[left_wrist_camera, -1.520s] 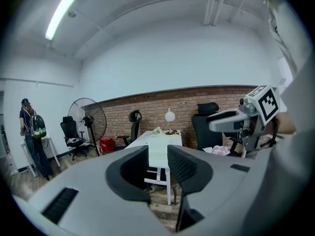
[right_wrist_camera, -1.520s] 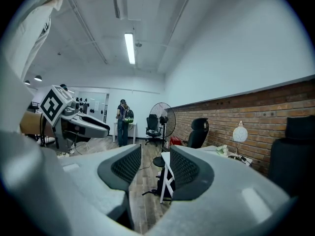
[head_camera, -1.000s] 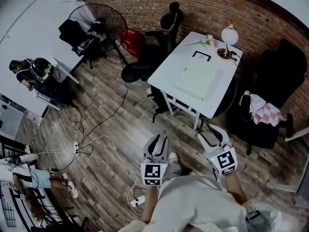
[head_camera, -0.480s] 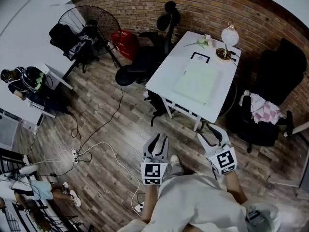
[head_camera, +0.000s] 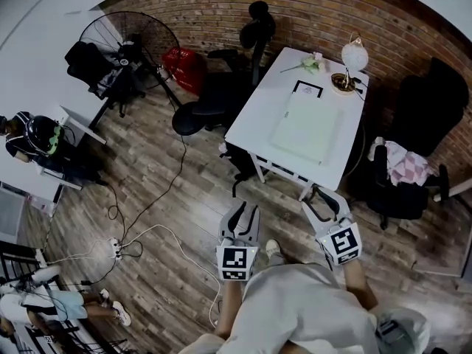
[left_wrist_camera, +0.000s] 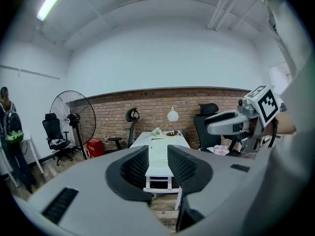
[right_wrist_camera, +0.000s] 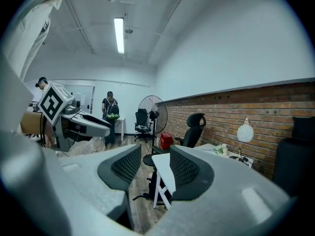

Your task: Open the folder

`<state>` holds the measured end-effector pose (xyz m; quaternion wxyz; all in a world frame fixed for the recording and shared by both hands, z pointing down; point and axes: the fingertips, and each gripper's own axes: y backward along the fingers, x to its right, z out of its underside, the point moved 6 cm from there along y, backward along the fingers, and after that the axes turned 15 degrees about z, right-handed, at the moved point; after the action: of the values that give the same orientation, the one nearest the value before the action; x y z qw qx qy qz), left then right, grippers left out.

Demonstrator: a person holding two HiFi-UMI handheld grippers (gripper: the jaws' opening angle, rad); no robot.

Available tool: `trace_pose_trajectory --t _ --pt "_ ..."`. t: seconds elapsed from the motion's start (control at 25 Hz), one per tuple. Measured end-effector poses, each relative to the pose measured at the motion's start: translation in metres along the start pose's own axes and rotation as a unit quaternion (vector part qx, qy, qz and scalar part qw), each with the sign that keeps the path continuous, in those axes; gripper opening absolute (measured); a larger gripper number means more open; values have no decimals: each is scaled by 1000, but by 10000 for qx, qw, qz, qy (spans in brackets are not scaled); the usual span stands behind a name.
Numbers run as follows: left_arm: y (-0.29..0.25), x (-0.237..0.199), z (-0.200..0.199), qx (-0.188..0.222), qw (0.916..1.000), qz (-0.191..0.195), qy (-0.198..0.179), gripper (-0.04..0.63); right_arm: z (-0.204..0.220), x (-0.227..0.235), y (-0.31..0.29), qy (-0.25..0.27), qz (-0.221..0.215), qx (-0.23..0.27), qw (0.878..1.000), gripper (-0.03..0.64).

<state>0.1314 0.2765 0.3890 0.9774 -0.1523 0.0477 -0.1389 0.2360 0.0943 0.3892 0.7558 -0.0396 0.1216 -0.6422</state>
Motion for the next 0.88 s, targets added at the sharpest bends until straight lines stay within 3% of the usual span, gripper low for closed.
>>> trace_pose_trajectory --t 0.4,0.88 --pt "-7 -54 -1 108 9993 347 -53 117 -9 -22 -35 48 397 -163 9991 184" --pt "-27 -83 1 179 9977 648 -65 117 -10 -24 -55 159 730 -253 9969 184"
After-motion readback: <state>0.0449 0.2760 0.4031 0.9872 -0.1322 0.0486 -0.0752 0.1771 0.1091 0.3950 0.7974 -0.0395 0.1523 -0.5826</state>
